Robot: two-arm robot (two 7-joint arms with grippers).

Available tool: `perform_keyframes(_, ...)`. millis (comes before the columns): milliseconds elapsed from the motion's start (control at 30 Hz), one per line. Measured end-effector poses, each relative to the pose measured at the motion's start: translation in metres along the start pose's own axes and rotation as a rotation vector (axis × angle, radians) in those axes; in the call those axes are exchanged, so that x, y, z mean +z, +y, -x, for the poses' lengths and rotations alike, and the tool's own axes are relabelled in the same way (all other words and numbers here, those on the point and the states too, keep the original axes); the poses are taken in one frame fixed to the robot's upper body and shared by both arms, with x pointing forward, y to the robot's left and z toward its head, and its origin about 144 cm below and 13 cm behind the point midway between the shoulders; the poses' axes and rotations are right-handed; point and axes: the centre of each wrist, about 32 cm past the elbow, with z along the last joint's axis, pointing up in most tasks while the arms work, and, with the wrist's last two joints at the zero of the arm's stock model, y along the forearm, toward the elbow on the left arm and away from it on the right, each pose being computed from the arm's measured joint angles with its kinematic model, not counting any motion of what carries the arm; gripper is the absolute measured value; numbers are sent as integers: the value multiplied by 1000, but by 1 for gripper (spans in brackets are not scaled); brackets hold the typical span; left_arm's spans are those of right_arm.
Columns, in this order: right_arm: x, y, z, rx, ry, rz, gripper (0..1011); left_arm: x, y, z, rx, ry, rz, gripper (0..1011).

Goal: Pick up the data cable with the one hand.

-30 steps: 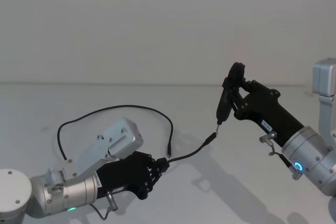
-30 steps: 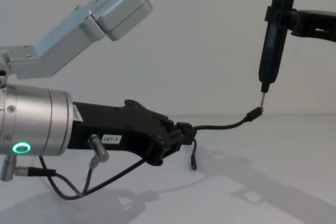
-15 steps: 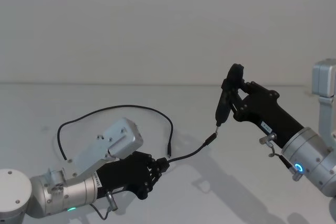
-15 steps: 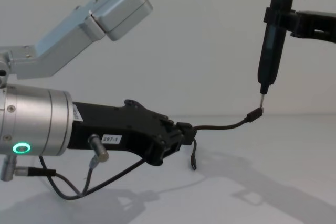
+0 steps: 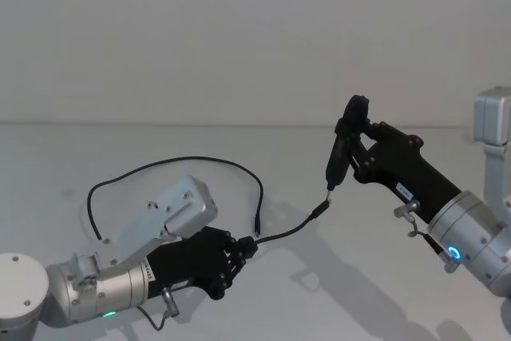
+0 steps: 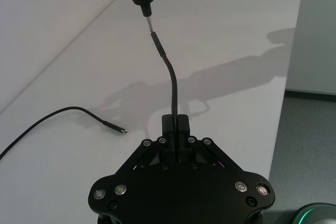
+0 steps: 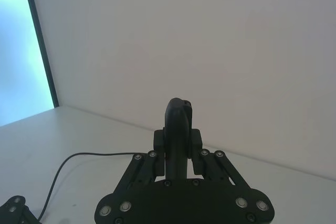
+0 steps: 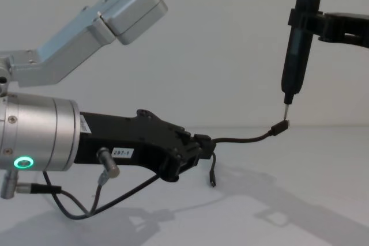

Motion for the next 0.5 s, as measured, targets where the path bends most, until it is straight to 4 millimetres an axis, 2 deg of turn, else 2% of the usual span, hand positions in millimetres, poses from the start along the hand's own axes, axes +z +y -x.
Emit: perform_keyframes(500, 0, 0, 0, 4, 1, 1, 279, 0, 0, 0, 0, 0, 0, 41)
